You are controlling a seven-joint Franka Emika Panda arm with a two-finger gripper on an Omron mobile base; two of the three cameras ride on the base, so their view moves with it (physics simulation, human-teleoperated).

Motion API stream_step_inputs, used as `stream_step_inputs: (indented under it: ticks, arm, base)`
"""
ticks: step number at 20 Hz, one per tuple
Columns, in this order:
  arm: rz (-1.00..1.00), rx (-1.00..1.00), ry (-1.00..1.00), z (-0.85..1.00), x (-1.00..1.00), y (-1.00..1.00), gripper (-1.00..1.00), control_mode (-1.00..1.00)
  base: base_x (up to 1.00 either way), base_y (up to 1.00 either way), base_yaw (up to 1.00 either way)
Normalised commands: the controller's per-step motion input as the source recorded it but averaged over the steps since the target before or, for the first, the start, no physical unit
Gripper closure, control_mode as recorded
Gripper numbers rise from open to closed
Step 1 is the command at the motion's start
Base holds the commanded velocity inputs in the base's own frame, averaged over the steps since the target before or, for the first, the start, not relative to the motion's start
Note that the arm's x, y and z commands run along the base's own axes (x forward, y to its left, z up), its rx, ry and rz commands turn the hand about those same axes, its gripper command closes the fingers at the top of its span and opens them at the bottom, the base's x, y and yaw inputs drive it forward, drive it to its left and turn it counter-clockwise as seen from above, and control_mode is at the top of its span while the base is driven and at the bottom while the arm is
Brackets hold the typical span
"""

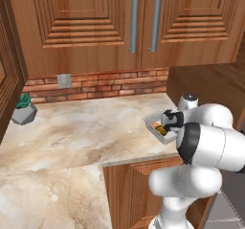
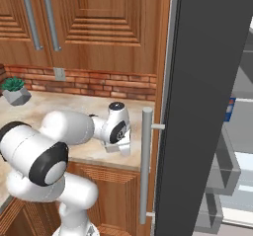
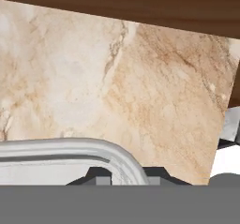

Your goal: Place the tupperware on the second highest shelf of the fridge. Make space for the tupperware among the existing items by rearranging them on the shelves if needed. Close the fridge door when finished.

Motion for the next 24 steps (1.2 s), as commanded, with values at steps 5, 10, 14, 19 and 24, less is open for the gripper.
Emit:
stream_step_inputs:
  ticks: [5, 10, 14, 19, 24]
  arm:
    - [0.00, 0.00, -0.11, 0.86, -0.91, 0.23, 1.00, -1.00]
    - [-0.01, 0.03, -0.05, 0.97, -0.83, 0.71, 1.00, -1.00]
    - [-0.05, 0.13, 0.00, 1.00, -0.75, 0.47, 1.00, -1.00]
    - [-0.01, 0.19, -0.01, 1.00, -0.77, 0.09, 1.00, -1.00]
    - [0.00, 0.09, 0.02, 0.81, -0.48, 0.16, 1.00, -1.00]
  base:
    - [0.00, 0.00, 0.00]
    - [0.00, 0.00, 0.00]
    - [0.00, 0.00, 0.00]
    - [0.00, 0.00, 0.00]
    - [0.00, 0.00, 0.00]
